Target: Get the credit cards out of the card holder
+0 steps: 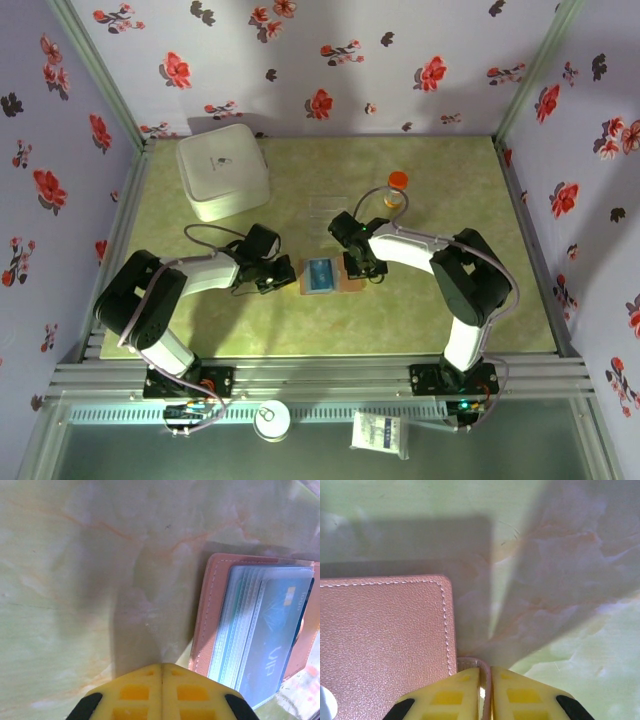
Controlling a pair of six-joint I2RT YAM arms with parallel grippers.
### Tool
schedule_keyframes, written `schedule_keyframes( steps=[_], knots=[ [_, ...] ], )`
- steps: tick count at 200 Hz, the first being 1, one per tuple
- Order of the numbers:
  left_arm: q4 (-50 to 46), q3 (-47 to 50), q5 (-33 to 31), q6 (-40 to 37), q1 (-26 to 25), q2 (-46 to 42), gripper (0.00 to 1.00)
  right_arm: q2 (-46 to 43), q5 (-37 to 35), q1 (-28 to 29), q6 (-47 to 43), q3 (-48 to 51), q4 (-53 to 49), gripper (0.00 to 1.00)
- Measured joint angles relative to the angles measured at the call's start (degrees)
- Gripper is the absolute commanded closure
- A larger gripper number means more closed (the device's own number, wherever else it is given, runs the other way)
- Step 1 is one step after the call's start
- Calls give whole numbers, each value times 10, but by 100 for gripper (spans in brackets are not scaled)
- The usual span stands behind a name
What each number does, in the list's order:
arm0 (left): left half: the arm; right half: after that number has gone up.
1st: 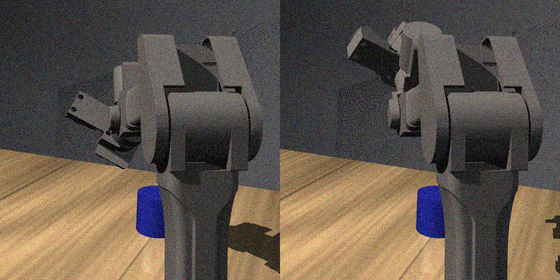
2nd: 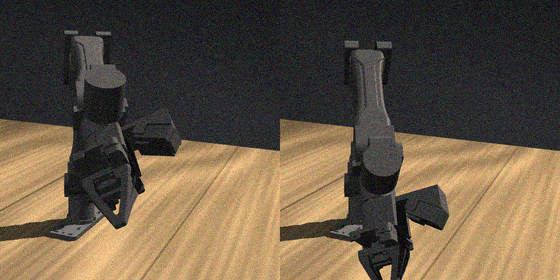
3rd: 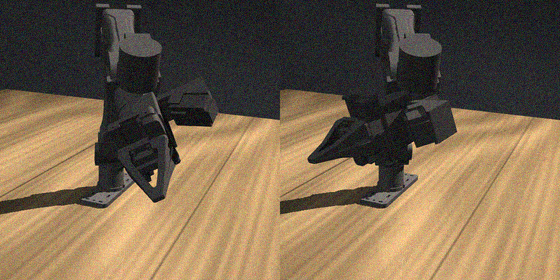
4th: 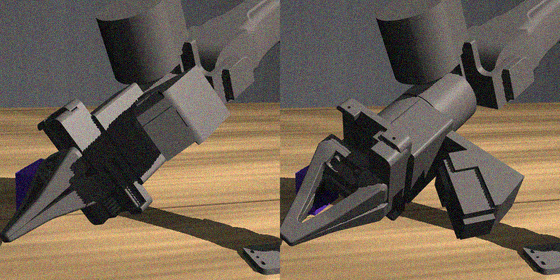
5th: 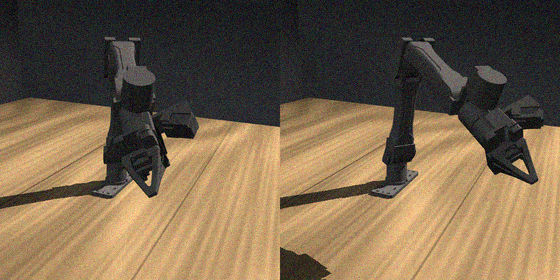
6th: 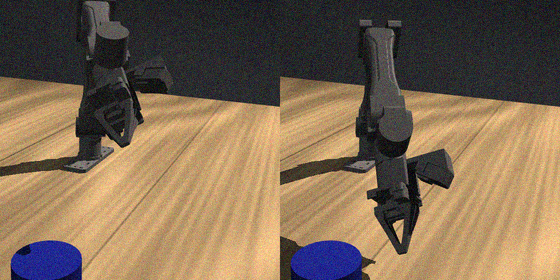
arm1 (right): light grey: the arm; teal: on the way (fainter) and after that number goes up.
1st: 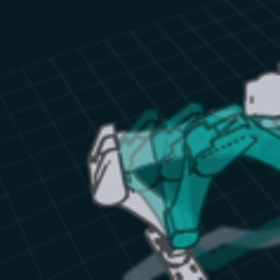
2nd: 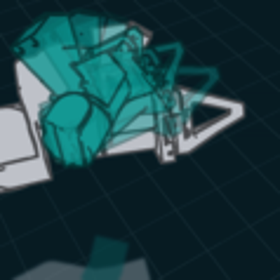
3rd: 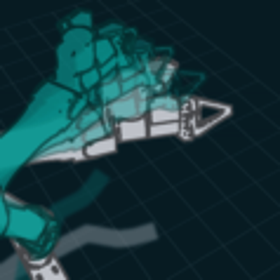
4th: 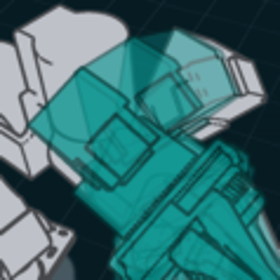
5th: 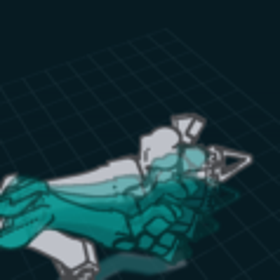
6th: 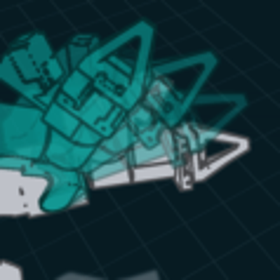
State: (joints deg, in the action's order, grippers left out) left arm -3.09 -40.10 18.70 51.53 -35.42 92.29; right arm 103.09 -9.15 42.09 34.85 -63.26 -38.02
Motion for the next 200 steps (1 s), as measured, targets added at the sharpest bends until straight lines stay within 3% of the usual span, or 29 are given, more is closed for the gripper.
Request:
schedule_keyframes(
  steps=[72,137,200],
  knots=[
    [-7,0,-3,0,0,-5,100,-1,31,-1,2,4,20,88],
    [-83,-24,-36,-4,0,-51,100,-12,56,-2,18,19,38,86],
    [-60,-35,-8,-7,0,-22,100,-12,64,-2,27,21,44,85]
  ],
)
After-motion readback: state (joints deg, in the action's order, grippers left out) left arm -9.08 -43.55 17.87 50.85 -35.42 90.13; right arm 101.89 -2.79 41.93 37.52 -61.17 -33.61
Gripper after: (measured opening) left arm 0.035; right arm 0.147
